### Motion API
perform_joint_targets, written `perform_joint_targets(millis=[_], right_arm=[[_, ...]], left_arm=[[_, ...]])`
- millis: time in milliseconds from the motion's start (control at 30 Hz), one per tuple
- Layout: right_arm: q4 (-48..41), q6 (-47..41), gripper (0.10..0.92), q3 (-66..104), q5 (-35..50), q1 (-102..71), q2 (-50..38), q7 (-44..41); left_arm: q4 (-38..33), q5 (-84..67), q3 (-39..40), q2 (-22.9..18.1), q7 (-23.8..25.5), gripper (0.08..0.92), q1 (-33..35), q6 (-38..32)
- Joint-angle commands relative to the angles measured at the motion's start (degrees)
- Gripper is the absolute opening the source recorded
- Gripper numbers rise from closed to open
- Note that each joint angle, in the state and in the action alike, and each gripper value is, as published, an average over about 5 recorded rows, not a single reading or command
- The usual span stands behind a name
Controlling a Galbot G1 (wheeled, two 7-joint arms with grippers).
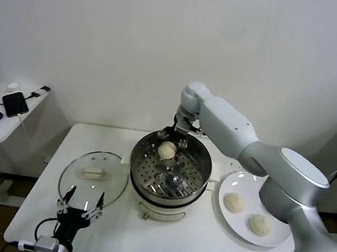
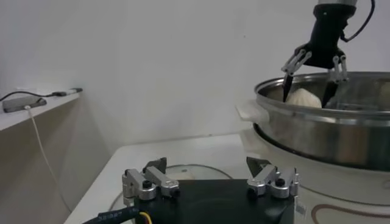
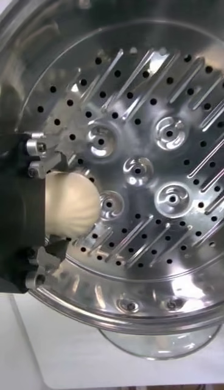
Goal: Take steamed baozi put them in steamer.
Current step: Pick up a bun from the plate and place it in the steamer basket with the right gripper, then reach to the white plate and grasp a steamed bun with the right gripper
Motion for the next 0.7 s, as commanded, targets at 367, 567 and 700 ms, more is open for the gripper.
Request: perform_joint_targets(millis=[367, 567, 700], right_arm=[[17.29, -30.00, 0.823, -10.72, 30.32, 18.60, -20.35, -6.24], [27.53, -54.05, 0.823, -12.54, 30.62, 21.21, -31.75, -3.32], [31.63, -61.97, 0.823, -11.95, 31.97, 19.42, -37.97, -3.76]], left_arm=[[-0.44, -0.77, -0.28, 0.04, 0.29, 0.823, -0.57, 1.56], [-0.15, -1.59, -1.07, 0.43, 0.75, 0.823, -0.88, 1.93], [-0.18, -2.28, -1.39, 1.08, 1.11, 0.823, -1.19, 2.28]])
